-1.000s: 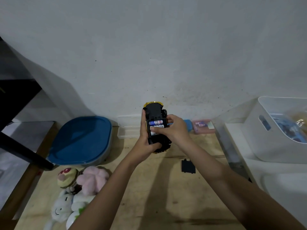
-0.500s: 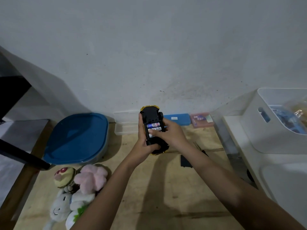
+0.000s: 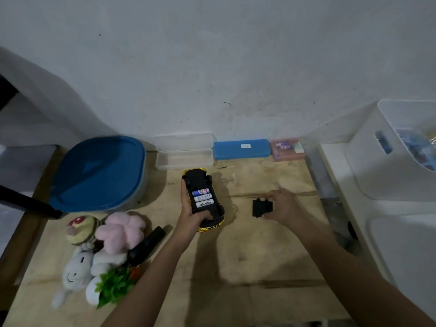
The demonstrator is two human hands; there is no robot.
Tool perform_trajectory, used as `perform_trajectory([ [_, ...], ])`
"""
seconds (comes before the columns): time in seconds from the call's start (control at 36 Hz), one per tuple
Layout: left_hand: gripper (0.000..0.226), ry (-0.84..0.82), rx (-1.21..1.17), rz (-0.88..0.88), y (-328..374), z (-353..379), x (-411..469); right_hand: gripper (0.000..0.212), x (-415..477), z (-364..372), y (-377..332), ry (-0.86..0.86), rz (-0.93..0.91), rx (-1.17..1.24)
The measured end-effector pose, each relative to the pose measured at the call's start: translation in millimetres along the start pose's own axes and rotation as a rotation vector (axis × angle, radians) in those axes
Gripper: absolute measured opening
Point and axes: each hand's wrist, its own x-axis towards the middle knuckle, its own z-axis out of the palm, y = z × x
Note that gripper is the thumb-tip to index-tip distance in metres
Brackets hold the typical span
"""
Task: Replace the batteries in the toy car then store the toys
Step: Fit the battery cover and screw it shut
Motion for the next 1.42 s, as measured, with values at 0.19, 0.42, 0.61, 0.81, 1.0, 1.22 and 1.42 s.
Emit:
perform_trajectory([
  [0.19,0.111,0.037,-0.031,-0.012,-6.2,4.1,-3.5,0.052,8.7,5.0,0.2,-0.015,-0.007,0.001],
  [0.42,0.110,0.029,-0.014,0.040,8.3,12.6,-5.2,0.039,1.7,6.7,3.2,-0.008,-0.038,0.142],
  [0.61,0.110,0.031,-0.017,0.065,19.4,14.1,-7.4,0.024,3.7,1.0,2.0,-0.010,0.015,0.202],
  [0.81,0.114,0.044,-0.077,0.071,31.0,11.3,-8.1,0.024,5.0,-20.7,-18.1,-0.076,0.063,0.354],
  [1.0,0.114,-0.031,-0.090,0.118,55.1,15.9,-2.2,0.025,7.7,-84.5,-74.9,-0.049,-0.109,0.618],
  [1.22,0.113,-0.162,-0.062,0.200,79.3,31.4,8.9,0.022,-1.5,-122.3,-129.9,-0.105,-0.325,0.550],
  [1.42,0.112,-0.221,-0.057,0.240,90.4,38.8,17.6,0.025,3.7,-119.4,-139.7,-0.102,-0.358,0.440],
])
